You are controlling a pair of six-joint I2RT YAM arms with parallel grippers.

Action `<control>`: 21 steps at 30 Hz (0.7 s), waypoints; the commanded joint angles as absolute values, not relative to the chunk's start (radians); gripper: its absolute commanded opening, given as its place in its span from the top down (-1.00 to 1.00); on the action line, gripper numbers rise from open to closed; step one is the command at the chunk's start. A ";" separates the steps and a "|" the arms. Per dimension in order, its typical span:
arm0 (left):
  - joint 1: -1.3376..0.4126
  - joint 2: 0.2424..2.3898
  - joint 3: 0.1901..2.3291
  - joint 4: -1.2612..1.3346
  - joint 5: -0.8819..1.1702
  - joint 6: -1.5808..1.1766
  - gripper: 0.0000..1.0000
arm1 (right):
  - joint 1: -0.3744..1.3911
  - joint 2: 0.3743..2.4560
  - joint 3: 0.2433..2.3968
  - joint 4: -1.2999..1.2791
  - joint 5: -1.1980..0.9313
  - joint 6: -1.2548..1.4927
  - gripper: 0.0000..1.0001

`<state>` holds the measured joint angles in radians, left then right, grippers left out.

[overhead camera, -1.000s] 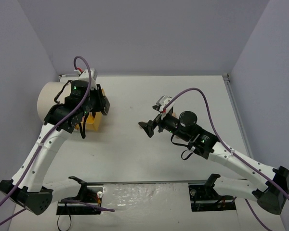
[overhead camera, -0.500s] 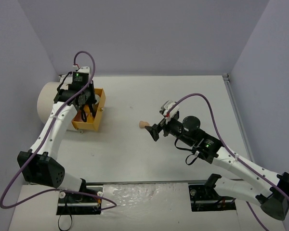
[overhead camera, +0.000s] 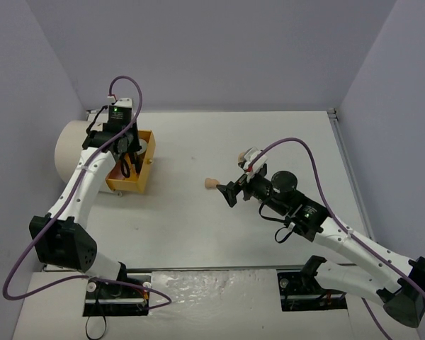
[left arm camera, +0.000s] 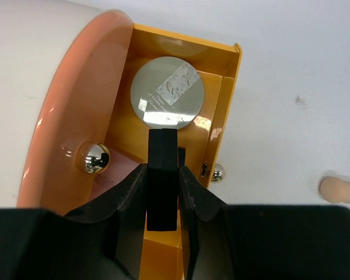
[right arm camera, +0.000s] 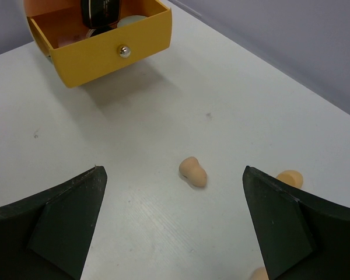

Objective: Organize the makeup

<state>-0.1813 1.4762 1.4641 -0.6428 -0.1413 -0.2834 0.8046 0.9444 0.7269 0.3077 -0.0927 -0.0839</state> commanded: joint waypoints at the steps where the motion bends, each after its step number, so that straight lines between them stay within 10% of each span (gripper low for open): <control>1: -0.173 1.465 1.456 -0.623 -0.206 -0.261 1.00 | 0.790 0.914 0.726 0.368 -0.089 -0.091 -1.00; 21: -0.178 1.423 1.483 -0.539 -0.144 -0.201 1.00 | 0.771 0.920 0.709 0.383 -0.116 -0.076 -1.00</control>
<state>-0.1810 1.4649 1.4395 -0.6444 -0.1936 -0.2467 0.7791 0.9318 0.7028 0.3077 -0.0980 -0.0801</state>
